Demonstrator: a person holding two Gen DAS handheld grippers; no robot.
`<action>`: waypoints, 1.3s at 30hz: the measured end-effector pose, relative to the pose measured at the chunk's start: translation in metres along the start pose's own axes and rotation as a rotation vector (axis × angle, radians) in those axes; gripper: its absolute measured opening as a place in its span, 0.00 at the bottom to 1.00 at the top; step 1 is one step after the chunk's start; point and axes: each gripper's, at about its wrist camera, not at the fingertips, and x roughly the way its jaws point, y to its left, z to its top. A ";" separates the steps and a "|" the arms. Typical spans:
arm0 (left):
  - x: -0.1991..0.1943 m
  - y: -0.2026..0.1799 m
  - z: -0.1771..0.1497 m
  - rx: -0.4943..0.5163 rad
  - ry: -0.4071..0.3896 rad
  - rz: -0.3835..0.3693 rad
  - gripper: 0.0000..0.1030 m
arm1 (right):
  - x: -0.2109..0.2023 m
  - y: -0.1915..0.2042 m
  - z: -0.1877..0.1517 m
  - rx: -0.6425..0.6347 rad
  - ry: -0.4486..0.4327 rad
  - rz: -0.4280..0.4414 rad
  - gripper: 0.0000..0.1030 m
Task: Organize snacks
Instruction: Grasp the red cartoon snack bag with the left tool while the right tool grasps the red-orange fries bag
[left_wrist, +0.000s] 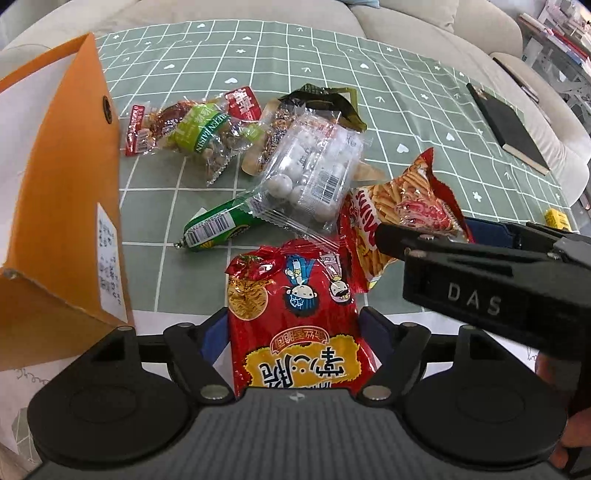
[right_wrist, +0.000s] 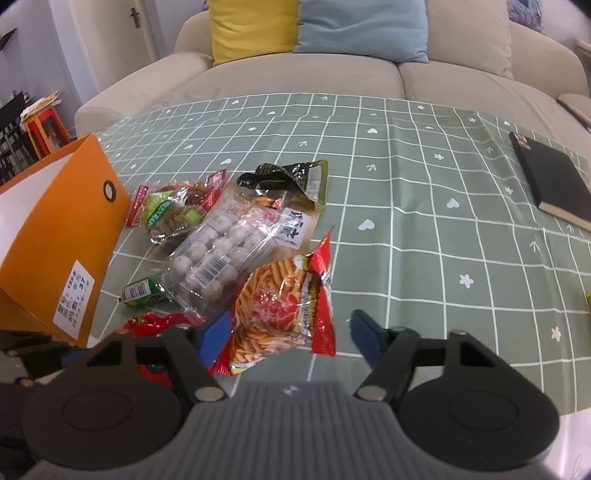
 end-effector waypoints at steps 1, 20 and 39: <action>0.002 0.000 0.000 -0.003 0.004 -0.002 0.87 | 0.001 0.001 -0.001 -0.007 0.004 0.001 0.57; -0.010 -0.004 -0.007 0.068 -0.035 -0.011 0.69 | -0.002 0.007 -0.004 -0.045 0.013 -0.021 0.44; -0.057 -0.004 -0.016 0.060 -0.133 -0.020 0.69 | -0.030 0.003 -0.013 -0.001 0.010 -0.036 0.42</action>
